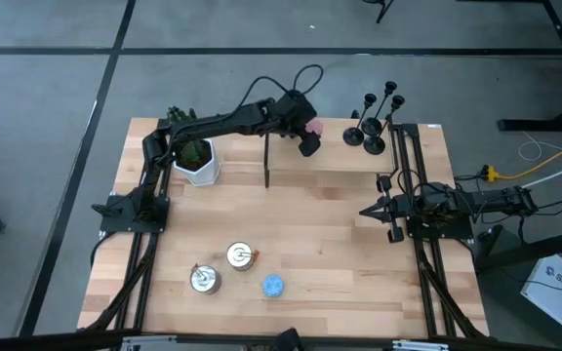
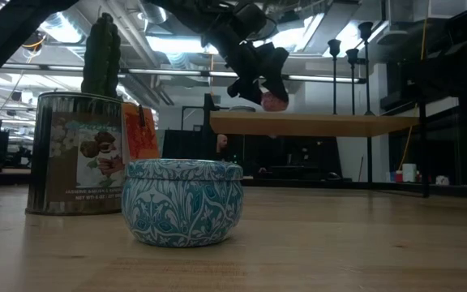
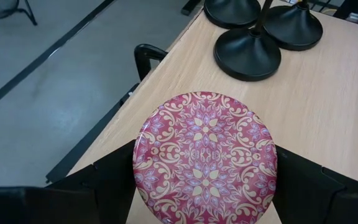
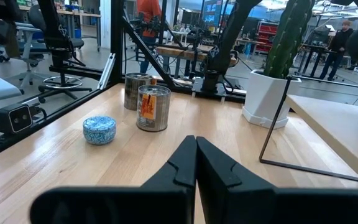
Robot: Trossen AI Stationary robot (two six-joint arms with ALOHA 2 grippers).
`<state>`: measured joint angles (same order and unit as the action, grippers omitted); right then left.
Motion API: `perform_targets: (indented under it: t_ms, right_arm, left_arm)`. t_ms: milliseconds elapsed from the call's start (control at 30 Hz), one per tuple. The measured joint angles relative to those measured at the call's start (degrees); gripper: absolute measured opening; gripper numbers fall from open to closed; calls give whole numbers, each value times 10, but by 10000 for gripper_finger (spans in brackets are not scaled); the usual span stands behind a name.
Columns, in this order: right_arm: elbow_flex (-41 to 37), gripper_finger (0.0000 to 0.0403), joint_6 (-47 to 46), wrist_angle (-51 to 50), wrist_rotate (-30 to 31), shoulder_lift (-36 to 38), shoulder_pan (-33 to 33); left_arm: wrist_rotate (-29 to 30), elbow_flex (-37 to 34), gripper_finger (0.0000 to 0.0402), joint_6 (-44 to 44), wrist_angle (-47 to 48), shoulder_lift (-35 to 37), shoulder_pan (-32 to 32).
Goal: Pick & Place candle stick holders
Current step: Put the pink scented candle on the shelf
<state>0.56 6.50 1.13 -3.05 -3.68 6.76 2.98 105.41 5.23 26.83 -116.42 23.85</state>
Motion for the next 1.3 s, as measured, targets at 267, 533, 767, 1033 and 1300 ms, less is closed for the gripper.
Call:
perform_targets:
  t_ms: [267,533,767,1033,1300]
  right_arm:
    - [0,11,0,0,0,0,0]
    - [0,11,0,0,0,0,0]
    - [0,11,0,0,0,0,0]
    - [0,11,0,0,0,0,0]
    - [0,11,0,0,0,0,0]
  left_arm:
    - [10,0,294,-1,-1,-2,-17]
    - [21,-1,294,-4,7,-16,-22]
    - [31,-1,295,-4,3,-16,-19]
    - [62,-1,295,9,14,-16,-7]
    - [65,-1,311,-15,23,-16,-1]
